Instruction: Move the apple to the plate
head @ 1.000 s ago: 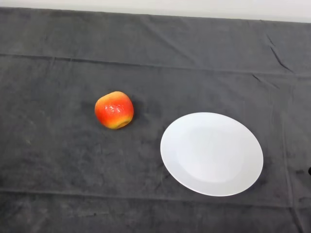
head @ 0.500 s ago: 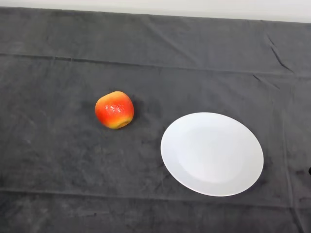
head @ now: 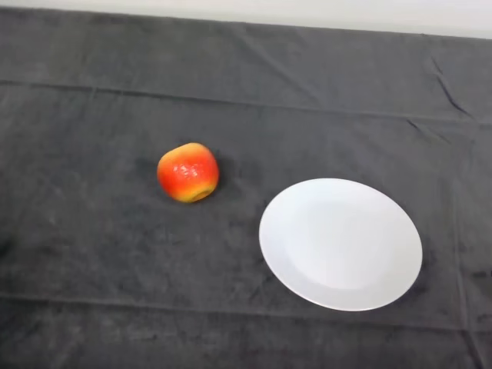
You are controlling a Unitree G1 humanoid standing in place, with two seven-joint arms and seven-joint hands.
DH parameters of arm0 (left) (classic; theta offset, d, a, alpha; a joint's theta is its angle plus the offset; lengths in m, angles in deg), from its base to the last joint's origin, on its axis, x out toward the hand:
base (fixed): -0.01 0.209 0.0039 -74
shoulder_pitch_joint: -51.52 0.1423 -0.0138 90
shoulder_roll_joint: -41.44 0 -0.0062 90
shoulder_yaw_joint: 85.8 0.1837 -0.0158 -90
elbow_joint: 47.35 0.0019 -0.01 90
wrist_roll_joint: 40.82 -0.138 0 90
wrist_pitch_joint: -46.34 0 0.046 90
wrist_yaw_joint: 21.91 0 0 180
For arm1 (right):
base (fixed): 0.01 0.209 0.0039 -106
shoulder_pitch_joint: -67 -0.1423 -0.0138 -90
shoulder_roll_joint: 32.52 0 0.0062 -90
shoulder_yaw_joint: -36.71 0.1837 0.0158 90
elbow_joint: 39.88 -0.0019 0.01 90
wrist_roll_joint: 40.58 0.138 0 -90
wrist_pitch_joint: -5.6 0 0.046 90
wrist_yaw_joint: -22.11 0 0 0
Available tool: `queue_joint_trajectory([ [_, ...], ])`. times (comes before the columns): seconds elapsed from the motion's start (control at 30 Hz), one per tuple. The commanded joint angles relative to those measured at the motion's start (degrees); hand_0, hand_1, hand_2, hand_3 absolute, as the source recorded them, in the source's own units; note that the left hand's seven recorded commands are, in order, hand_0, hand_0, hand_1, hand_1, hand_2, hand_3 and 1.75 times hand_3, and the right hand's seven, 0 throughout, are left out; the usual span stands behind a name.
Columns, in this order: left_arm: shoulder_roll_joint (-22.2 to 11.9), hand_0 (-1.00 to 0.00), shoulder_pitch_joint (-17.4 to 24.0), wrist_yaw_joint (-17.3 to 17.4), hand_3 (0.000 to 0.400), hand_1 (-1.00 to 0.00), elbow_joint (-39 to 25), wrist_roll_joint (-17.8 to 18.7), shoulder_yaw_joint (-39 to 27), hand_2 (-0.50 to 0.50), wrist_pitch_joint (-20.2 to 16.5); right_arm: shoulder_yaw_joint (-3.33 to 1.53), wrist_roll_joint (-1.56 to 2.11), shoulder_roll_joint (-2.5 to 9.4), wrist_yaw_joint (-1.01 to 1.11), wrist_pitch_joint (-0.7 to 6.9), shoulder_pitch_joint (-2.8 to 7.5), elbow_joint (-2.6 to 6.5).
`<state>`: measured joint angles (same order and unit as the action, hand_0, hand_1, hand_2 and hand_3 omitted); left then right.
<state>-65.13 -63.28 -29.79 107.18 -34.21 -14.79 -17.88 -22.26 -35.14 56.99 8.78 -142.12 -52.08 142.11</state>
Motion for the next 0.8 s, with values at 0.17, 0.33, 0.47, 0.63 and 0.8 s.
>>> queue_joint_trajectory([
  [0.17,-0.9,0.00,-3.0,-0.9,0.000,0.00,-1.0,-1.3,0.6,0.00,5.8,0.46,0.52,3.93,-0.19,4.36,5.47,5.00],
  [0.33,-1.1,0.00,-3.7,-1.2,0.000,0.00,-0.2,-2.0,0.9,0.00,6.9,0.47,0.51,3.93,-0.20,4.35,5.46,5.03],
  [0.47,-0.9,0.00,-6.4,-3.0,0.000,0.00,0.6,-4.0,2.4,0.00,5.5,0.49,0.50,3.93,-0.20,4.34,5.45,5.05],
  [0.63,-0.3,0.00,-8.9,-4.2,0.000,0.00,1.0,-5.9,4.1,0.00,4.6,0.51,0.48,3.92,-0.20,4.32,5.45,5.07],
  [0.8,0.6,0.00,-10.5,-4.9,0.000,0.00,1.2,-7.5,5.7,0.00,4.3,0.53,0.46,3.92,-0.20,4.31,5.44,5.09],
])
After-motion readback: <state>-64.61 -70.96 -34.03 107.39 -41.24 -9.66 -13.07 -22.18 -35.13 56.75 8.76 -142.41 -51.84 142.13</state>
